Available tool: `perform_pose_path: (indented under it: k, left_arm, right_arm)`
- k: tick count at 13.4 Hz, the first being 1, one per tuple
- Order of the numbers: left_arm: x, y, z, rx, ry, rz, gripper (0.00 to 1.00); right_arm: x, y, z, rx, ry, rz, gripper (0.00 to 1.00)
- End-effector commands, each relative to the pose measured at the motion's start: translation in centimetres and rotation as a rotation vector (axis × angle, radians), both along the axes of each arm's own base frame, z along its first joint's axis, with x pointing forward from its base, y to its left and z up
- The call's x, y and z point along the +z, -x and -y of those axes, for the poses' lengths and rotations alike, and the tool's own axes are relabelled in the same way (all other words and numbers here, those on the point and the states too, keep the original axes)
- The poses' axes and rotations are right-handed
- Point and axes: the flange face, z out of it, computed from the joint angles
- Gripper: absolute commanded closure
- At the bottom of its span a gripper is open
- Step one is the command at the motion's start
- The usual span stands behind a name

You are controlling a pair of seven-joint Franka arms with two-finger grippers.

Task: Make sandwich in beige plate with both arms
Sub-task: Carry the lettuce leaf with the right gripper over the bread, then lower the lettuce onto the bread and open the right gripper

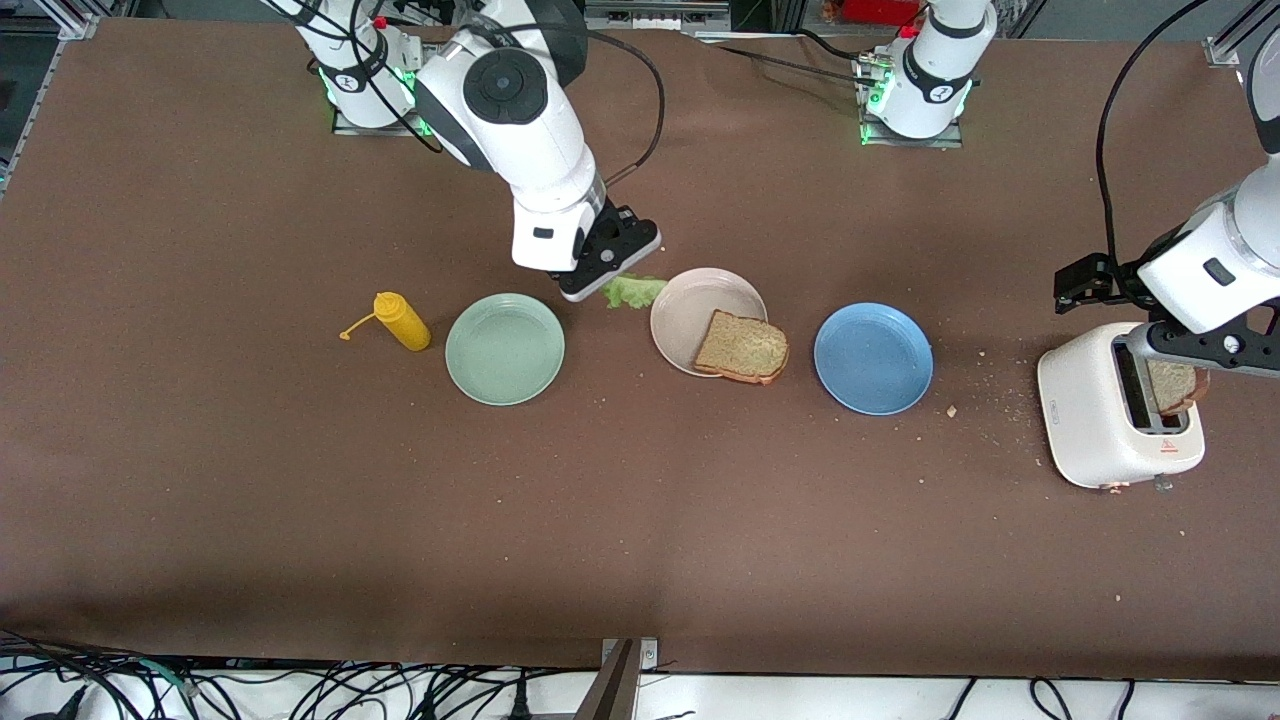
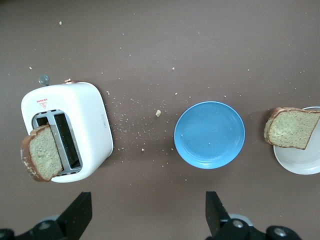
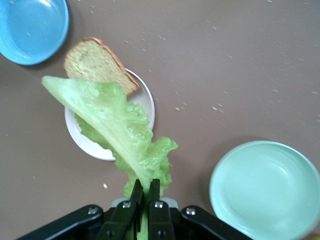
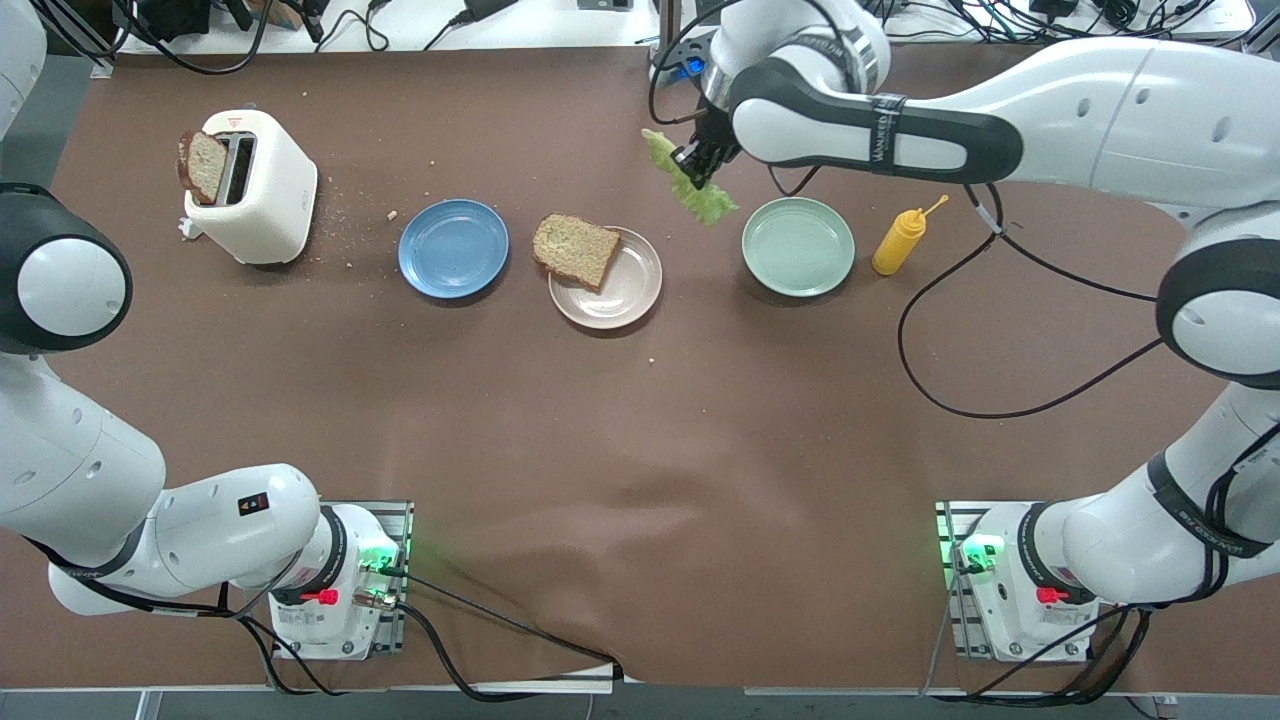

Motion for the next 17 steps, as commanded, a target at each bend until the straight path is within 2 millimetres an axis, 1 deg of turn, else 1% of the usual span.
perform_pose_path:
  k: [1,3,5,7,8,10,12,14,15,16,17]
  left_arm:
    - [0.6,0.4,-1.7,-0.015,-0.018,-0.003,0.00]
    - [0.7,0.4,-2.1,-0.042,-0.015,-0.004,0.00]
    - [0.6,0.4,-2.1,-0.040,-0.015,-0.005,0.00]
    - [0.7,0.4,-2.1,-0.042,-0.015,-0.004,0.00]
    - [0.7,0.4,-2.1,-0.042,-0.015,-0.004,0.00]
    - [0.7,0.4,-2.1,-0.042,-0.015,-0.004,0.00]
    - [0.7,0.4,-2.1,-0.042,-0.015,-0.004,0.00]
    - [0.7,0.4,-1.9,-0.043,-0.014,-0.004,0.00]
    - [0.7,0.4,-1.9,-0.042,-0.014,-0.004,0.00]
    - [0.7,0.4,-1.9,-0.042,-0.014,-0.004,0.00]
    - [0.7,0.4,-1.9,-0.043,-0.014,-0.004,0.00]
  right_arm:
    - [-3.5,0.0,-3.3,-0.030,-0.120,-0.005,1.00]
    - [-6.0,0.6,-5.2,-0.030,-0.165,-0.020,1.00]
    - [-9.4,2.0,-7.7,-0.032,-0.222,-0.024,1.00]
    - [-12.6,3.3,-9.3,-0.062,-0.245,-0.047,1.00]
    - [-13.9,4.0,-9.8,-0.063,-0.236,-0.053,1.00]
    - [-15.6,4.1,-9.7,-0.069,-0.215,-0.063,1.00]
    - [-16.6,4.6,-10.0,-0.060,-0.206,-0.071,1.00]
    - [-16.7,4.5,-9.9,-0.049,-0.204,-0.064,1.00]
    - [-16.8,4.4,-9.8,-0.034,-0.195,-0.048,0.76]
    - [-17.0,3.9,-9.4,-0.016,-0.177,-0.017,0.18]
    - [-17.1,3.2,-8.8,0.007,-0.151,0.024,0.00]
